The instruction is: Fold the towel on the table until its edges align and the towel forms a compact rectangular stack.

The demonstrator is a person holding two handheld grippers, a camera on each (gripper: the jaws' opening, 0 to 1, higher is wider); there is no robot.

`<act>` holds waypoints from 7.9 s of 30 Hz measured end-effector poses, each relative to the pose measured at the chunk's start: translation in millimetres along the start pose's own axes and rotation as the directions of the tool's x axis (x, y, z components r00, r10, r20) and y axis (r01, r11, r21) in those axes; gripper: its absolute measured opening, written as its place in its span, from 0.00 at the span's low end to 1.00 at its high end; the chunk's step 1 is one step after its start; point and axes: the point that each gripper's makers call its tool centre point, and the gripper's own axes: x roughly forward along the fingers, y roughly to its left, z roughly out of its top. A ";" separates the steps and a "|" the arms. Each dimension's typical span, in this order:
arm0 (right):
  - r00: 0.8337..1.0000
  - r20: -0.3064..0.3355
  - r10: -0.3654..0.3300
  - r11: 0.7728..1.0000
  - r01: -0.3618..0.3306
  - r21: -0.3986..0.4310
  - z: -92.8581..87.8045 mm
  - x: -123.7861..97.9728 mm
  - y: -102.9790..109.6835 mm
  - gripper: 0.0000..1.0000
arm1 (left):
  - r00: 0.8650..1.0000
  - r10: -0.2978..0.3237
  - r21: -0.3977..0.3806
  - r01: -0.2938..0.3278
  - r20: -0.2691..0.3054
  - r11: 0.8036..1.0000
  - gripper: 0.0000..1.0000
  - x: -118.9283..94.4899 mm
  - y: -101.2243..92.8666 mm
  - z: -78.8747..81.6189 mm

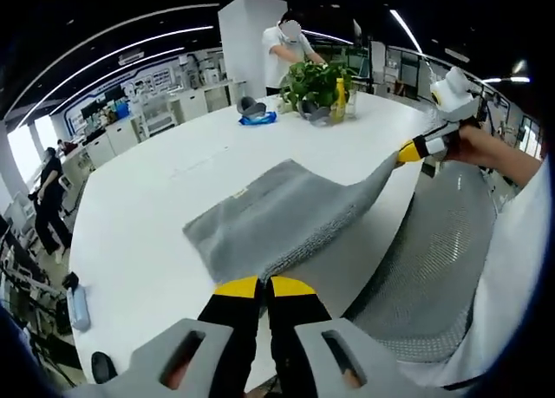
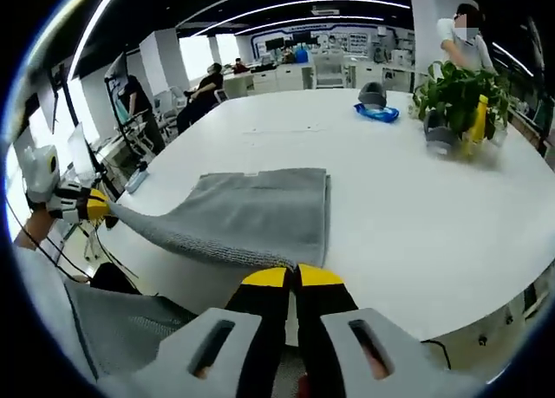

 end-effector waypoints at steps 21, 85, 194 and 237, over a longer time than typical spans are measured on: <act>1.000 0.015 -0.005 0.995 0.007 -0.102 40.3 5.6 1.7 0.00 | 1.000 -0.013 0.026 0.012 0.023 1.000 0.03 5.4 15.6 16.3; 0.979 -0.168 -0.118 0.955 0.066 -0.288 65.9 228.4 -55.6 0.03 | 0.986 0.081 0.023 -0.079 -0.145 0.997 0.05 203.8 120.9 -8.8; 0.884 -0.418 -0.208 0.864 -0.034 -0.502 11.2 222.8 -73.5 0.00 | 0.967 -0.123 -0.069 0.110 -0.221 0.992 0.03 185.6 41.3 -63.4; 0.899 -0.411 -0.153 0.763 -0.157 -0.627 69.6 281.4 -100.5 0.00 | 0.940 -0.170 -0.107 0.145 -0.297 0.984 0.03 186.2 -66.4 -53.0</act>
